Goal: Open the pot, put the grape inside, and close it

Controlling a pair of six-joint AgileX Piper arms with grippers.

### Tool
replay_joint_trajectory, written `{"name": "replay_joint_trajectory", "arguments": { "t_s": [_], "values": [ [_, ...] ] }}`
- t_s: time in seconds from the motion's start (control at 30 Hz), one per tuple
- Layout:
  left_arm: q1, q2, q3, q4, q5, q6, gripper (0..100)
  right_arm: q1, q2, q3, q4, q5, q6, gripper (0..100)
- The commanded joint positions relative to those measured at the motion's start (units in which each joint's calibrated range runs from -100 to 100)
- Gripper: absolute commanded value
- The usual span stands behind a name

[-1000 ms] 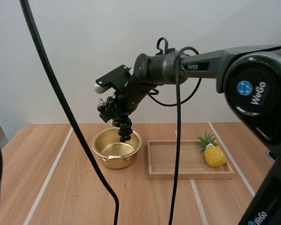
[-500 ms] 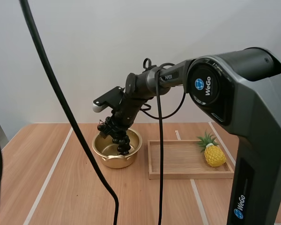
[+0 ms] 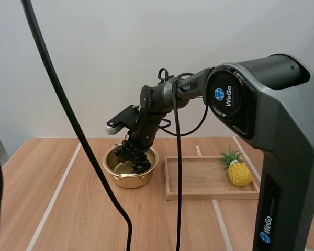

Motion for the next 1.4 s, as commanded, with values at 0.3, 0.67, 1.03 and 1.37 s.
{"name": "replay_joint_trajectory", "arguments": {
  "t_s": [0.3, 0.67, 1.03, 1.37],
  "values": [
    [0.17, -0.4, -0.2, 0.5, -2.4, -0.2, 0, 0.0, 6.3, 0.9, -0.4, 3.0, -0.5, 0],
    [0.17, -0.4, -0.2, 0.5, -2.4, -0.2, 0, 0.0, 6.3, 0.9, 0.0, 4.7, -0.2, 15],
    [0.17, -0.4, -0.2, 0.5, -2.4, -0.2, 0, 0.0, 5.2, 0.4, 2.9, 6.6, -0.3, 100],
    [0.17, -0.4, -0.2, 0.5, -2.4, -0.2, 0, 0.0, -5.9, 0.4, 3.8, 4.9, 0.2, 100]
  ]
}}
